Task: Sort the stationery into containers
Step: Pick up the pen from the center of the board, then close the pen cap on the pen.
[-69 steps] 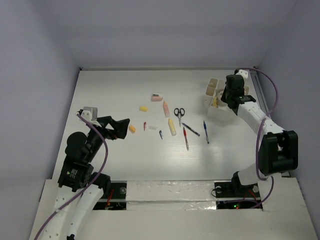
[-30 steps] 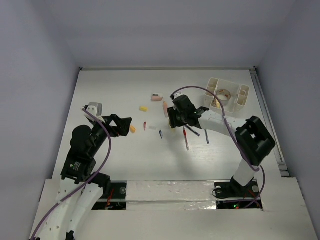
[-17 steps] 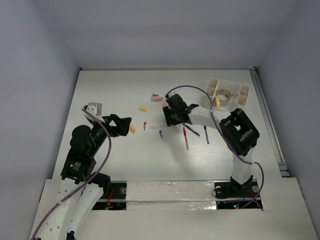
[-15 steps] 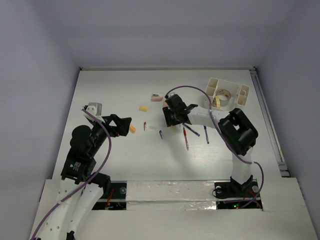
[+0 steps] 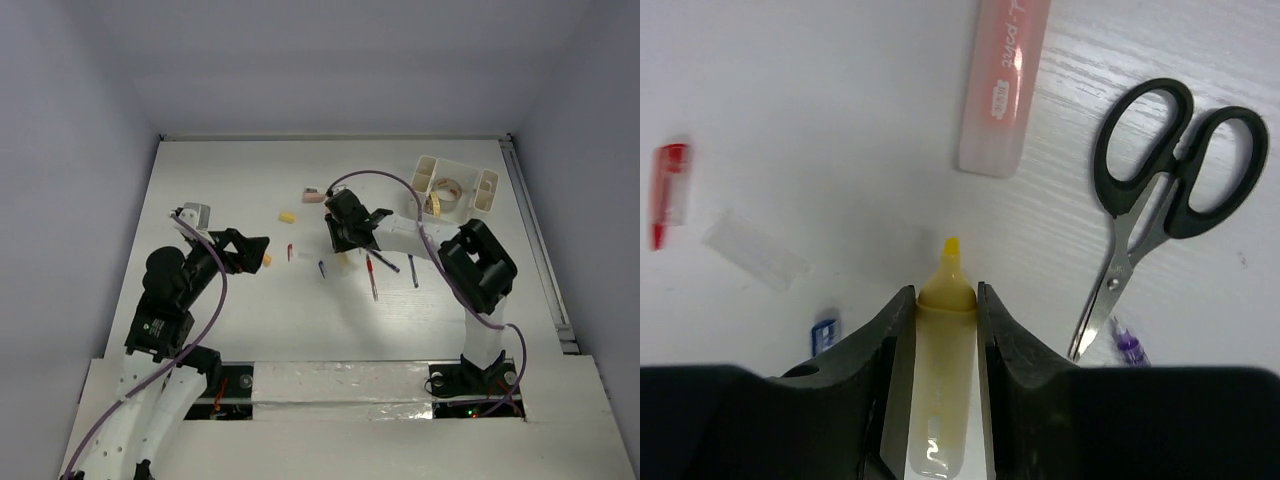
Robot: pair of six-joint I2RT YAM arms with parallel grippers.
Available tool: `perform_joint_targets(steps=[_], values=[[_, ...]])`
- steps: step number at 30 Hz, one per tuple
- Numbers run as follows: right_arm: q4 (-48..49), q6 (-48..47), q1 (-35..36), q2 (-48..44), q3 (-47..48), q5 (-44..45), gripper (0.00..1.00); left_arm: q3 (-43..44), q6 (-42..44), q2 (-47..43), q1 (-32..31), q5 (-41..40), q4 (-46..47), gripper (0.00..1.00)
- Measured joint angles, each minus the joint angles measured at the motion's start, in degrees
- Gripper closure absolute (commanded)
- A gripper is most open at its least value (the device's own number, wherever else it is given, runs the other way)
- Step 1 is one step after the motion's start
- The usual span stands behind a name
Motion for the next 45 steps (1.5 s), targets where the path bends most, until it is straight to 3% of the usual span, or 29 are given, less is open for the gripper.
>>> perform_joint_targets(steps=[6,12,20,30,32,37,39,40,41,45], values=[[2.08,1.07,0.72,-11.54,-1.6,-2.14,0.89,-1.05,-0.13,4.66,-0.02,5.64,0.98,0.05],[13.64,6.16,1.22,-20.55,-1.46,-8.83,0.89,-1.33,-0.22,7.04,0.0,8.41,1.27,0.11],[23.63,13.57,4.98,-19.34,-1.46,-13.62,0.89,-1.38,-0.55,8.0,0.0,10.1,2.75,0.22],[29.22,17.18,11.32,-16.7,-0.37,-13.86,0.89,-2.1,-0.63,9.31,0.0,11.37,3.76,0.34],[29.68,17.38,12.17,-15.82,0.28,-13.94,0.89,-2.1,-0.74,9.62,0.0,11.47,3.76,0.39],[30.58,17.77,13.35,-14.1,1.07,-14.34,0.88,-2.12,-1.05,9.66,0.0,11.61,3.78,0.64],[30.6,17.81,13.53,-13.9,1.07,-14.47,0.88,-2.12,-1.09,9.79,0.0,11.65,3.78,0.78],[30.58,17.81,13.53,-13.88,1.09,-14.47,0.88,-2.12,-1.18,9.88,0.0,11.63,3.78,0.96],[30.75,17.81,13.53,-13.9,1.11,-14.47,0.88,-2.12,-1.07,9.99,0.0,10.16,3.26,1.0],[30.77,17.64,13.49,-14.08,1.14,-14.38,0.88,-2.36,-1.25,10.27,0.61,10.25,3.74,1.0]])
